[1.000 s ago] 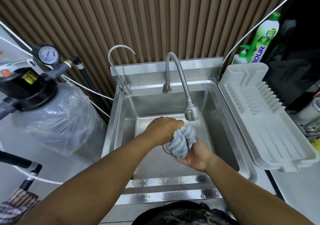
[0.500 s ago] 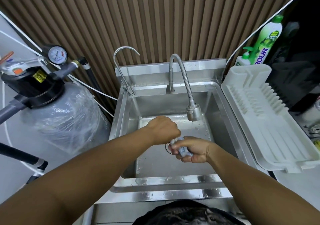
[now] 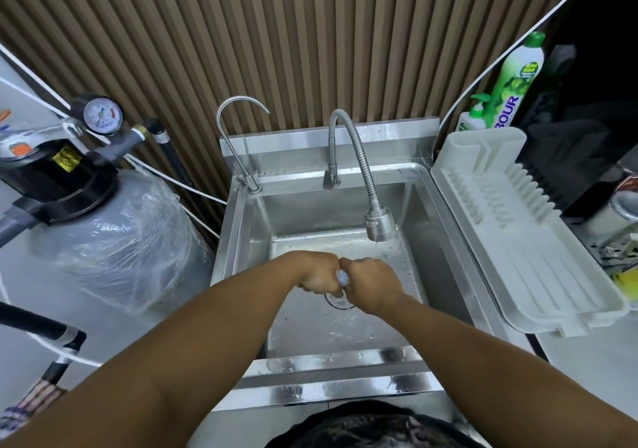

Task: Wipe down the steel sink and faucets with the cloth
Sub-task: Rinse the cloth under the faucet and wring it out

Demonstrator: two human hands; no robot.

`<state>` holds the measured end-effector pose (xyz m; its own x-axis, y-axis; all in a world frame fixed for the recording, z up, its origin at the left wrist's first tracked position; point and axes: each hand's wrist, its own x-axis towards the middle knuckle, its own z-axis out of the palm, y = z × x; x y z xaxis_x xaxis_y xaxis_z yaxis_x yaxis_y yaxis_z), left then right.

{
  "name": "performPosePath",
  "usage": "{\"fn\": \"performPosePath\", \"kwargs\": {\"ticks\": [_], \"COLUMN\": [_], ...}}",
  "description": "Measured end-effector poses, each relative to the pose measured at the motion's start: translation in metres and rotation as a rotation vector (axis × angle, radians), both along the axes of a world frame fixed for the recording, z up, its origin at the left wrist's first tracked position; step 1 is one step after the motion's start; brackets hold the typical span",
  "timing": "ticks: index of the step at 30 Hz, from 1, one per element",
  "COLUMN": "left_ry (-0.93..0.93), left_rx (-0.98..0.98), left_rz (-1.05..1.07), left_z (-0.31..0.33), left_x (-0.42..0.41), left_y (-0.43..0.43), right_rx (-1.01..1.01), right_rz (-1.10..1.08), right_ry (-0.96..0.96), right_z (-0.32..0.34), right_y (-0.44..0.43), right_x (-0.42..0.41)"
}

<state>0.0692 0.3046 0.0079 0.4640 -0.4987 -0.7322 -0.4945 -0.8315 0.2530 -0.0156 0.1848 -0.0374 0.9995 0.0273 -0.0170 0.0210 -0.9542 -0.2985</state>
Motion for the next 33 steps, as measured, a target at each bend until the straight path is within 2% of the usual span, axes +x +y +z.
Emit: {"fn": "performPosePath", "kwargs": {"ticks": [3, 5, 6, 7, 9, 12, 14, 17, 20, 24, 26, 29, 33], "left_ry": [0.315, 0.422, 0.404, 0.328, 0.040, -0.474, -0.653, -0.848, -0.958, -1.010, -0.883, -0.677, -0.633], "left_rx": [-0.003, -0.036, -0.065, -0.102, -0.202, -0.391, -0.389, -0.306, -0.322, -0.369, -0.316, -0.138, -0.053], "left_rz": [0.260, 0.334, 0.341, 0.318, 0.190, -0.016, -0.249, -0.487, -0.541, -0.546, -0.542, -0.442, -0.421], "left_z": [0.002, 0.000, 0.000, -0.002, -0.005, -0.004, -0.001, -0.012, -0.014, -0.012, -0.004, 0.007, 0.011], "left_x": [-0.001, -0.001, -0.002, -0.001, -0.003, -0.012, -0.022, -0.028, -0.026, -0.018, -0.019, -0.019, -0.011], "left_y": [0.005, 0.007, 0.008, 0.009, 0.010, 0.020, 0.027, 0.036, 0.040, 0.036, 0.032, 0.021, 0.013], "right_rx": [-0.073, -0.101, -0.080, -0.042, 0.139, 0.651, 0.955, 1.154, 1.153, 1.084, 1.011, 0.864, 0.646], "right_rz": [0.090, 0.102, 0.067, 0.007, -0.157, -0.400, -0.469, -0.438, -0.299, -0.250, -0.256, -0.279, -0.235], "right_ry": [-0.272, -0.328, -0.295, -0.235, -0.040, 0.250, 0.463, 0.763, 0.964, 0.866, 0.794, 0.725, 0.569], "right_z": [-0.013, -0.020, -0.022, -0.021, -0.018, -0.012, -0.002, 0.012, 0.022, 0.025, 0.025, 0.025, 0.027], "right_y": [-0.002, -0.004, -0.003, -0.002, -0.001, 0.003, 0.004, 0.001, 0.001, 0.001, 0.000, 0.000, 0.005], "right_x": [-0.006, -0.006, -0.005, -0.004, -0.003, 0.001, 0.003, 0.007, 0.009, 0.014, 0.017, 0.020, 0.021]}}
